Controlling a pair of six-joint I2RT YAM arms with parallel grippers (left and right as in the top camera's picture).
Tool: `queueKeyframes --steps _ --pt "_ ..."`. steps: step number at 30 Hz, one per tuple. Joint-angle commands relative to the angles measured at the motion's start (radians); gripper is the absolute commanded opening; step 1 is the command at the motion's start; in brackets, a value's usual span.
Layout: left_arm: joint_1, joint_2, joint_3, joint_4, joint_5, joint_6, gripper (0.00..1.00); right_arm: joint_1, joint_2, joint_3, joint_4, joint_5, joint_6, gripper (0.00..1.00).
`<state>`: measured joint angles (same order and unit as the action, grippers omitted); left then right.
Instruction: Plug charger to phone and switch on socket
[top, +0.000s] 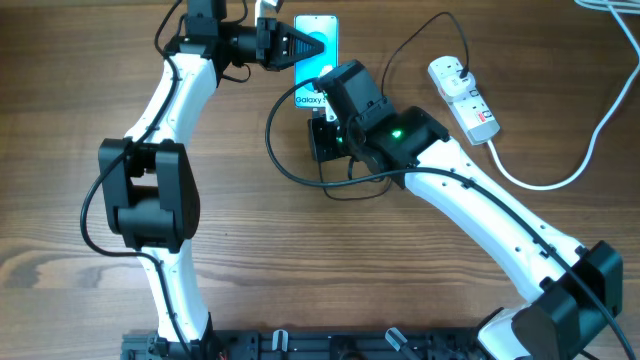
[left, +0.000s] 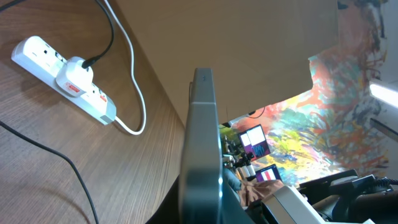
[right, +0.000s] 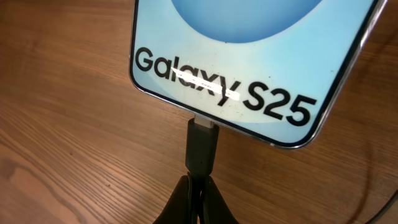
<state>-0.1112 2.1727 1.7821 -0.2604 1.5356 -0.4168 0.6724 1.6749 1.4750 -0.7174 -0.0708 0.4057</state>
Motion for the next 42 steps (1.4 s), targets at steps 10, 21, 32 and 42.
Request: queueKeyframes --steps 10,21,32,42 --pt "-0.006 -0.041 0.005 0.002 0.041 0.035 0.04 -0.013 0.003 0.066 0.018 0.038 -0.041 0.04" --pt "-0.024 -0.041 0.005 -0.006 0.042 0.035 0.04 -0.013 0.003 0.066 0.077 0.111 -0.094 0.04" --pt "-0.024 -0.041 0.005 -0.014 0.041 0.035 0.04 -0.013 0.003 0.066 0.111 0.135 -0.142 0.10" --pt "-0.017 -0.041 0.005 -0.017 0.008 0.035 0.04 -0.013 -0.005 0.066 0.062 0.123 -0.140 0.50"
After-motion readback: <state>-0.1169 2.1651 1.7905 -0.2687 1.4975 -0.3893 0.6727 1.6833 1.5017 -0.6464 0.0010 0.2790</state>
